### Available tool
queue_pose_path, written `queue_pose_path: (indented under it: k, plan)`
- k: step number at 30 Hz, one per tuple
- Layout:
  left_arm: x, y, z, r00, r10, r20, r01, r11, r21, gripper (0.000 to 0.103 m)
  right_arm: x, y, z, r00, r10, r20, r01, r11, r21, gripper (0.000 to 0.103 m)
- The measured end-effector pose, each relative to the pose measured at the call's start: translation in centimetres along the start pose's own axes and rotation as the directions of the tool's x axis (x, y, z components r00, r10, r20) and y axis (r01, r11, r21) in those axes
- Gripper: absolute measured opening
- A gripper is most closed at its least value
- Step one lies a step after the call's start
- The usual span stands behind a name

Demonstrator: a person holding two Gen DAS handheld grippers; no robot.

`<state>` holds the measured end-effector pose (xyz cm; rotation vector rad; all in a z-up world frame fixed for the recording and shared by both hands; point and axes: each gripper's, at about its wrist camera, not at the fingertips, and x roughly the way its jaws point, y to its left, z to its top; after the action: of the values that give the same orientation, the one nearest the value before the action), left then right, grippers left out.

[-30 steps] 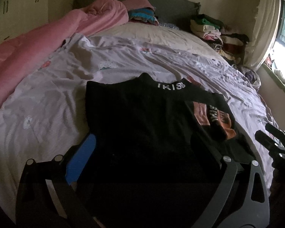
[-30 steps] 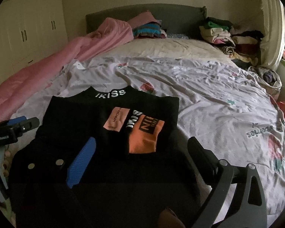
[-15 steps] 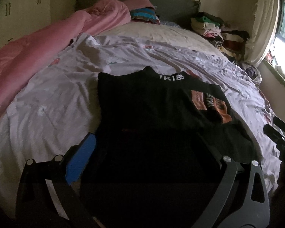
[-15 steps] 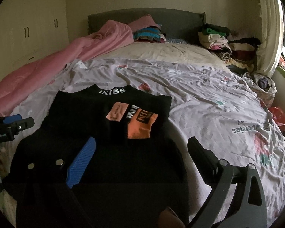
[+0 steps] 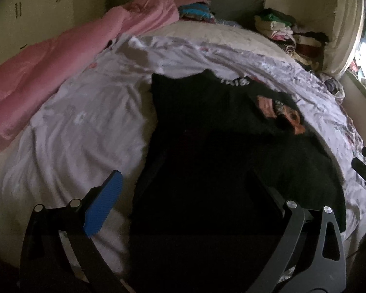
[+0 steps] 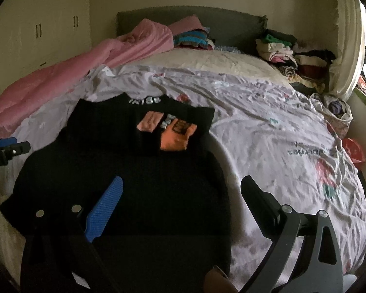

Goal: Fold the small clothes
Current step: 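Grasp the sweatshirt side edge with the left gripper and fold it inward, then grasp the sweatshirt hem with both grippers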

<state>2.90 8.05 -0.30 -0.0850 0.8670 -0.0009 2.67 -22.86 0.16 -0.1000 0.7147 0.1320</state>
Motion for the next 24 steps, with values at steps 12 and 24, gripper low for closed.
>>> queue_pose_path:
  k: [12,24]
  plan:
    - [-0.4,4.2,-4.1,0.992,-0.022,-0.122,0.012,0.997,-0.082,0.093,-0.8,-1.7,-3.6,0.998,0.023,-0.064,-0.022,1.0,0.02,0.097]
    - [-1.4,5.1,-7.7,0.976,-0.114,-0.183,0.098,0.991,-0.093,0.062,-1.9,-2.3,-6.1,0.994,0.045,-0.103,-0.043,0.999,0.017,0.097]
